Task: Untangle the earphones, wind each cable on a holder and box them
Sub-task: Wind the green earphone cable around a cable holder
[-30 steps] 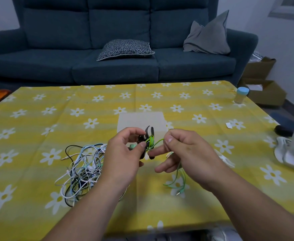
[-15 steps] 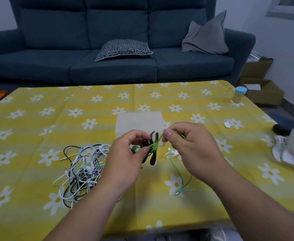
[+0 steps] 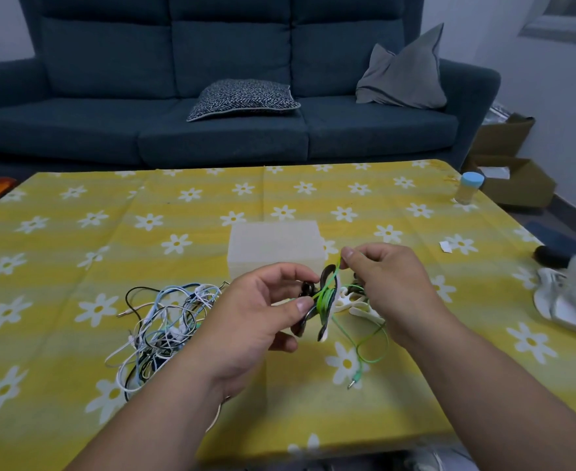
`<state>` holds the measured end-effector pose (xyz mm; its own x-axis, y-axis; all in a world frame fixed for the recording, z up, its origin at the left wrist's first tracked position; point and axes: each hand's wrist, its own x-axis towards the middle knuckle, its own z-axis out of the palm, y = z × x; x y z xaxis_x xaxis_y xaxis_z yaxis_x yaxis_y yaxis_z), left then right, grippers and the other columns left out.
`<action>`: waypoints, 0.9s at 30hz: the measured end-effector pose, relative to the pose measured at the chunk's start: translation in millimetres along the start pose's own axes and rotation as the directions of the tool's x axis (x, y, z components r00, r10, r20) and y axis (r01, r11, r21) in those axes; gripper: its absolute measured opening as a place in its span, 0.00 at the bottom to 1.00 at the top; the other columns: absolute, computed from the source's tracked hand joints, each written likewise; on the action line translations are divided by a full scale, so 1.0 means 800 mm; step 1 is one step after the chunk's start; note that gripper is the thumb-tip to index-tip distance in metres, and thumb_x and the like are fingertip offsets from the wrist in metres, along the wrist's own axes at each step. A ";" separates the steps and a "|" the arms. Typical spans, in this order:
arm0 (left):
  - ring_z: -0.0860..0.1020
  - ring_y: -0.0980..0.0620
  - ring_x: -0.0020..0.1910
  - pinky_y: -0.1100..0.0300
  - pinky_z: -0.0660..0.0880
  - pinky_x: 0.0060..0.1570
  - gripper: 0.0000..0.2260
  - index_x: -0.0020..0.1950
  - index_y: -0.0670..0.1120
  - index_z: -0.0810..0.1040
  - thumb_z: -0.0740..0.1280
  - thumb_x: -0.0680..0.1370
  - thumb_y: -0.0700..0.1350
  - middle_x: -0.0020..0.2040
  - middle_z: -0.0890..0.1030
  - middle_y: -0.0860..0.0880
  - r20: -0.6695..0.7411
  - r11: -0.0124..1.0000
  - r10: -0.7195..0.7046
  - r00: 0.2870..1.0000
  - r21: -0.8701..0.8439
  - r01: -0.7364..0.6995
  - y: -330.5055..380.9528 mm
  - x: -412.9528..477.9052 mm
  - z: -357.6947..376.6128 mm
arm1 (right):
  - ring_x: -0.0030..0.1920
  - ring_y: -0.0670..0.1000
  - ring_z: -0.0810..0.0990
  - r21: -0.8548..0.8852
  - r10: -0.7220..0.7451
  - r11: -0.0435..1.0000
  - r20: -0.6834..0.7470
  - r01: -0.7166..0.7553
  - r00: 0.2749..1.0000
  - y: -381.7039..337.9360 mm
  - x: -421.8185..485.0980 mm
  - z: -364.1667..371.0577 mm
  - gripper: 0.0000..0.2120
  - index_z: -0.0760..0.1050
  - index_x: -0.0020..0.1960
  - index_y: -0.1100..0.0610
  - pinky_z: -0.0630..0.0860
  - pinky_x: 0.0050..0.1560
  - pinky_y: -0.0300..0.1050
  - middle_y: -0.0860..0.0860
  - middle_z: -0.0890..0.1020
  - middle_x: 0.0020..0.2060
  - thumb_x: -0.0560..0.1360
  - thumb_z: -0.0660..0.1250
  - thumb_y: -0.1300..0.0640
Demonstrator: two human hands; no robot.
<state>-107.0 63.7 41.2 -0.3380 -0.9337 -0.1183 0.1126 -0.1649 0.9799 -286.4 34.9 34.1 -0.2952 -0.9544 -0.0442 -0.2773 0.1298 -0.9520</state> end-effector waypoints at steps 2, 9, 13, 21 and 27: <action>0.72 0.53 0.30 0.63 0.69 0.25 0.12 0.46 0.49 0.83 0.66 0.77 0.32 0.40 0.81 0.50 0.008 0.999 -0.011 1.000 0.037 0.011 -0.001 0.000 -0.001 | 0.23 0.46 0.65 0.024 -0.006 1.000 -0.051 0.007 0.999 0.000 0.002 0.000 0.14 0.80 0.33 0.54 0.62 0.29 0.39 0.46 0.69 0.22 0.77 0.69 0.53; 0.72 0.55 0.29 0.62 0.69 0.25 0.12 0.46 0.48 0.83 0.67 0.77 0.31 0.40 0.81 0.49 -0.025 0.996 -0.001 1.000 0.094 0.004 -0.004 0.002 0.002 | 0.22 0.44 0.68 -0.074 -0.052 0.996 -0.089 0.045 0.995 0.002 0.003 -0.004 0.13 0.81 0.35 0.54 0.61 0.27 0.39 0.43 0.71 0.20 0.78 0.68 0.53; 0.73 0.55 0.30 0.62 0.70 0.26 0.14 0.46 0.49 0.83 0.66 0.77 0.31 0.39 0.81 0.52 -0.107 0.999 0.048 0.993 0.006 -0.048 -0.001 0.003 0.000 | 0.35 0.55 0.75 -0.173 0.039 0.984 0.021 -0.035 0.999 0.009 -0.002 0.003 0.13 0.82 0.34 0.55 0.67 0.37 0.44 0.60 0.81 0.34 0.76 0.70 0.52; 0.73 0.54 0.28 0.64 0.71 0.27 0.12 0.49 0.47 0.81 0.66 0.77 0.30 0.38 0.81 0.51 -0.375 0.986 0.165 0.912 0.027 -0.167 -0.006 0.015 -0.011 | 0.33 0.50 0.69 -0.327 0.053 0.932 0.551 0.157 0.832 0.005 -0.034 0.029 0.11 0.83 0.40 0.52 0.65 0.33 0.43 0.51 0.72 0.31 0.78 0.66 0.51; 0.73 0.54 0.28 0.62 0.71 0.29 0.12 0.48 0.49 0.82 0.68 0.76 0.31 0.44 0.82 0.46 -0.440 0.979 0.199 0.875 0.127 -0.159 -0.012 0.020 -0.021 | 0.31 0.49 0.65 -0.199 -0.068 0.944 0.666 0.264 0.743 -0.006 -0.045 0.024 0.11 0.82 0.43 0.53 0.64 0.34 0.44 0.47 0.69 0.28 0.81 0.64 0.54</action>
<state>-98.0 44.7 27.1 0.1382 -0.9902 0.0209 0.0455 0.0275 0.9986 -257.1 63.2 34.8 0.4079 -0.8971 -0.1700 -0.5214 -0.0760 -0.8499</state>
